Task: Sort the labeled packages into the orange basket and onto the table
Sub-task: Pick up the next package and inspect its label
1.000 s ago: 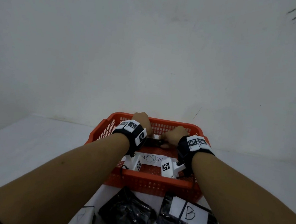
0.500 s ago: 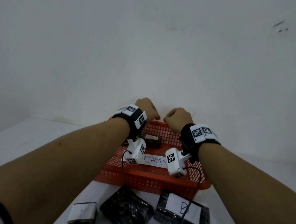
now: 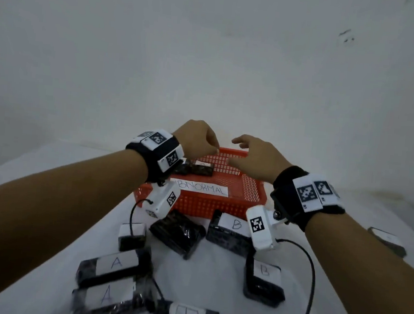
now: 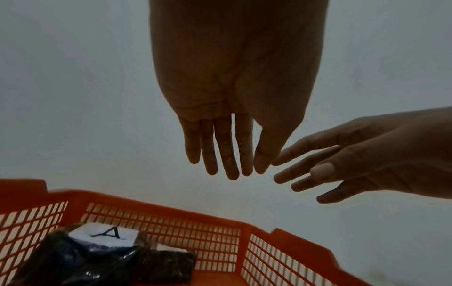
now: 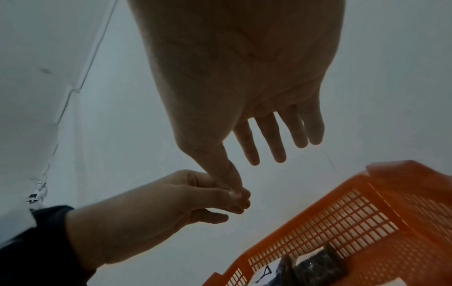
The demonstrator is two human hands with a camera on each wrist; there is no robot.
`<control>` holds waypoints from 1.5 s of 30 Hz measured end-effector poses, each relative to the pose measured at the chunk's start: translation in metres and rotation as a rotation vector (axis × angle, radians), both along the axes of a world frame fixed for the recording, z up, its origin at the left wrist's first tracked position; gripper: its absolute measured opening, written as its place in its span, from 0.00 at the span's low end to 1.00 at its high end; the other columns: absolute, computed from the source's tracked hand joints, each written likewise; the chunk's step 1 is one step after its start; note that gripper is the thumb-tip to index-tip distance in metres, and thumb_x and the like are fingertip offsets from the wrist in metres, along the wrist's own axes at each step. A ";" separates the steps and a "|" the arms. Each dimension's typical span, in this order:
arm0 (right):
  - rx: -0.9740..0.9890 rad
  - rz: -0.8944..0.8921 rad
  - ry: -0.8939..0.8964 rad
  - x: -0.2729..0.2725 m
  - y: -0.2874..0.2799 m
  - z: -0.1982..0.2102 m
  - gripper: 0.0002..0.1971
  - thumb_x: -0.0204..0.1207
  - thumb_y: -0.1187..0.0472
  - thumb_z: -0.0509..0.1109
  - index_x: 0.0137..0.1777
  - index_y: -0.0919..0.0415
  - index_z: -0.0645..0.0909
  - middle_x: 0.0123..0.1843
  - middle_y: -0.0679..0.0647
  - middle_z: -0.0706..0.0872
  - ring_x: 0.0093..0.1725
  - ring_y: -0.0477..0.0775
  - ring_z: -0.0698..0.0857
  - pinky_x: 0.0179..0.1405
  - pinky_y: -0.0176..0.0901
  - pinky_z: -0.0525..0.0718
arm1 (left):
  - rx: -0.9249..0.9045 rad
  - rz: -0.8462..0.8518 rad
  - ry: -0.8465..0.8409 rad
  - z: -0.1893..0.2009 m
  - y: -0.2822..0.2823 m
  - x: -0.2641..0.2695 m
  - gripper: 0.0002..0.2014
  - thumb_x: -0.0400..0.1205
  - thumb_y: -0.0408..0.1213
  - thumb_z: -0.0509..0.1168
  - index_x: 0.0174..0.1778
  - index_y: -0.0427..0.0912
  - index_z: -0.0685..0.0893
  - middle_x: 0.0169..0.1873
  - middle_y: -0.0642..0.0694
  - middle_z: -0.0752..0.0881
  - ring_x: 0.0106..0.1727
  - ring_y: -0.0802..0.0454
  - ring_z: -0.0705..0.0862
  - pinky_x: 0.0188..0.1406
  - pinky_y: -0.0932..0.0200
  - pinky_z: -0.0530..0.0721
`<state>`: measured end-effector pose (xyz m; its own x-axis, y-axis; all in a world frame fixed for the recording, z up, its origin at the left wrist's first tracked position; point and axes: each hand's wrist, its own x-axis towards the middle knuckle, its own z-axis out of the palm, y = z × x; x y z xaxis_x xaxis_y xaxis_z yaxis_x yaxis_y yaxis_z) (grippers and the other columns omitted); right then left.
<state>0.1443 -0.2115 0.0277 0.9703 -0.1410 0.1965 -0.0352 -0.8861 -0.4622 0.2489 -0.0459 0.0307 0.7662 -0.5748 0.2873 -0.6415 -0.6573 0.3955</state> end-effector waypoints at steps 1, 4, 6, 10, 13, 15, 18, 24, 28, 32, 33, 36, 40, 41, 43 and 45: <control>0.013 0.007 0.004 -0.013 0.003 -0.003 0.31 0.81 0.49 0.76 0.83 0.52 0.73 0.78 0.55 0.82 0.62 0.53 0.86 0.55 0.40 0.82 | 0.008 -0.025 -0.006 -0.004 0.003 -0.011 0.10 0.82 0.42 0.73 0.57 0.47 0.95 0.51 0.51 0.93 0.49 0.57 0.86 0.51 0.62 0.81; 0.060 0.015 -0.005 -0.048 0.011 -0.016 0.30 0.80 0.50 0.77 0.81 0.51 0.74 0.69 0.51 0.86 0.51 0.46 0.85 0.41 0.30 0.79 | 0.015 -0.103 -0.007 -0.020 0.013 -0.043 0.10 0.82 0.42 0.74 0.58 0.46 0.94 0.53 0.53 0.92 0.51 0.58 0.87 0.57 0.59 0.86; 0.084 0.013 -0.020 -0.068 0.015 -0.029 0.31 0.78 0.51 0.78 0.81 0.51 0.75 0.71 0.50 0.85 0.55 0.46 0.83 0.42 0.27 0.76 | 0.016 -0.166 0.004 -0.034 0.018 -0.060 0.11 0.82 0.42 0.75 0.59 0.46 0.93 0.54 0.52 0.93 0.53 0.58 0.89 0.60 0.57 0.88; 0.100 0.010 -0.046 -0.094 0.016 -0.056 0.30 0.76 0.54 0.81 0.78 0.52 0.79 0.70 0.49 0.85 0.50 0.40 0.82 0.36 0.20 0.74 | 0.061 -0.230 -0.041 -0.054 0.019 -0.089 0.14 0.82 0.43 0.74 0.63 0.46 0.91 0.54 0.52 0.92 0.52 0.59 0.87 0.55 0.62 0.86; 0.102 0.004 -0.008 -0.107 0.014 -0.076 0.28 0.75 0.55 0.82 0.75 0.52 0.81 0.70 0.50 0.83 0.61 0.48 0.81 0.54 0.30 0.77 | 0.127 -0.267 -0.072 -0.066 0.015 -0.104 0.15 0.80 0.43 0.76 0.63 0.45 0.91 0.52 0.51 0.90 0.49 0.57 0.85 0.54 0.61 0.84; 0.102 -0.034 -0.040 -0.112 0.013 -0.087 0.24 0.74 0.57 0.83 0.69 0.51 0.82 0.68 0.51 0.79 0.66 0.53 0.80 0.63 0.42 0.81 | 0.204 -0.272 -0.086 -0.075 0.013 -0.111 0.17 0.79 0.45 0.77 0.63 0.46 0.90 0.52 0.49 0.88 0.49 0.53 0.84 0.54 0.58 0.84; 0.083 -0.106 -0.097 -0.115 0.013 -0.094 0.19 0.72 0.61 0.82 0.62 0.52 0.83 0.62 0.50 0.77 0.62 0.55 0.82 0.62 0.48 0.87 | 0.280 -0.270 -0.087 -0.087 0.007 -0.120 0.21 0.76 0.45 0.77 0.64 0.45 0.89 0.56 0.47 0.88 0.55 0.48 0.86 0.58 0.52 0.85; 0.034 -0.077 0.085 -0.114 0.012 -0.099 0.22 0.73 0.59 0.82 0.67 0.59 0.85 0.61 0.56 0.87 0.59 0.59 0.89 0.61 0.53 0.89 | 0.341 -0.211 -0.081 -0.090 -0.004 -0.126 0.20 0.76 0.41 0.77 0.65 0.44 0.88 0.60 0.45 0.85 0.60 0.45 0.85 0.63 0.53 0.85; 0.122 -0.074 0.098 -0.113 0.007 -0.100 0.23 0.72 0.64 0.83 0.67 0.58 0.85 0.57 0.51 0.90 0.52 0.53 0.88 0.53 0.43 0.86 | 0.366 -0.188 -0.078 -0.086 -0.009 -0.127 0.20 0.78 0.40 0.77 0.66 0.40 0.88 0.60 0.42 0.81 0.60 0.44 0.83 0.59 0.54 0.82; 0.154 -0.067 0.115 -0.116 -0.001 -0.095 0.23 0.71 0.64 0.84 0.66 0.57 0.86 0.51 0.46 0.84 0.45 0.44 0.82 0.37 0.26 0.74 | 0.357 -0.190 -0.047 -0.079 -0.008 -0.125 0.23 0.74 0.43 0.80 0.63 0.42 0.88 0.58 0.45 0.82 0.57 0.46 0.83 0.55 0.55 0.84; 0.185 -0.067 0.102 -0.117 -0.004 -0.093 0.24 0.71 0.64 0.84 0.67 0.56 0.85 0.53 0.46 0.84 0.46 0.43 0.83 0.37 0.25 0.74 | 0.339 -0.189 -0.045 -0.076 -0.006 -0.125 0.24 0.73 0.44 0.81 0.64 0.43 0.88 0.58 0.46 0.82 0.57 0.48 0.83 0.55 0.56 0.84; 0.301 -0.055 0.007 -0.121 -0.014 -0.090 0.29 0.70 0.62 0.85 0.71 0.55 0.83 0.64 0.51 0.86 0.56 0.49 0.88 0.45 0.29 0.80 | 0.223 -0.214 0.025 -0.063 0.001 -0.127 0.24 0.74 0.44 0.80 0.66 0.44 0.85 0.59 0.48 0.86 0.57 0.49 0.85 0.57 0.54 0.88; 0.495 -0.018 -0.096 -0.129 -0.018 -0.086 0.31 0.74 0.62 0.83 0.77 0.53 0.78 0.69 0.50 0.86 0.56 0.51 0.92 0.57 0.44 0.91 | 0.055 -0.211 0.302 -0.054 0.011 -0.127 0.22 0.76 0.44 0.79 0.66 0.49 0.84 0.61 0.53 0.88 0.59 0.51 0.87 0.66 0.48 0.87; 0.544 -0.019 -0.113 -0.131 -0.018 -0.086 0.33 0.74 0.61 0.84 0.78 0.53 0.77 0.69 0.50 0.86 0.58 0.51 0.92 0.62 0.49 0.91 | -0.011 -0.215 0.344 -0.055 0.013 -0.126 0.21 0.76 0.44 0.80 0.64 0.49 0.85 0.59 0.53 0.89 0.59 0.51 0.88 0.67 0.46 0.87; 0.637 -0.015 -0.116 -0.133 -0.018 -0.086 0.38 0.71 0.59 0.87 0.80 0.54 0.76 0.68 0.51 0.87 0.62 0.52 0.90 0.68 0.51 0.88 | -0.146 -0.220 0.414 -0.057 0.015 -0.127 0.18 0.76 0.43 0.80 0.61 0.48 0.88 0.58 0.51 0.90 0.59 0.51 0.89 0.68 0.45 0.87; 0.730 0.016 -0.108 -0.136 -0.017 -0.087 0.35 0.70 0.59 0.88 0.77 0.58 0.79 0.65 0.53 0.91 0.63 0.53 0.91 0.66 0.49 0.89 | -0.232 -0.226 0.456 -0.059 0.017 -0.129 0.18 0.76 0.44 0.80 0.61 0.47 0.89 0.59 0.51 0.90 0.61 0.52 0.89 0.70 0.45 0.86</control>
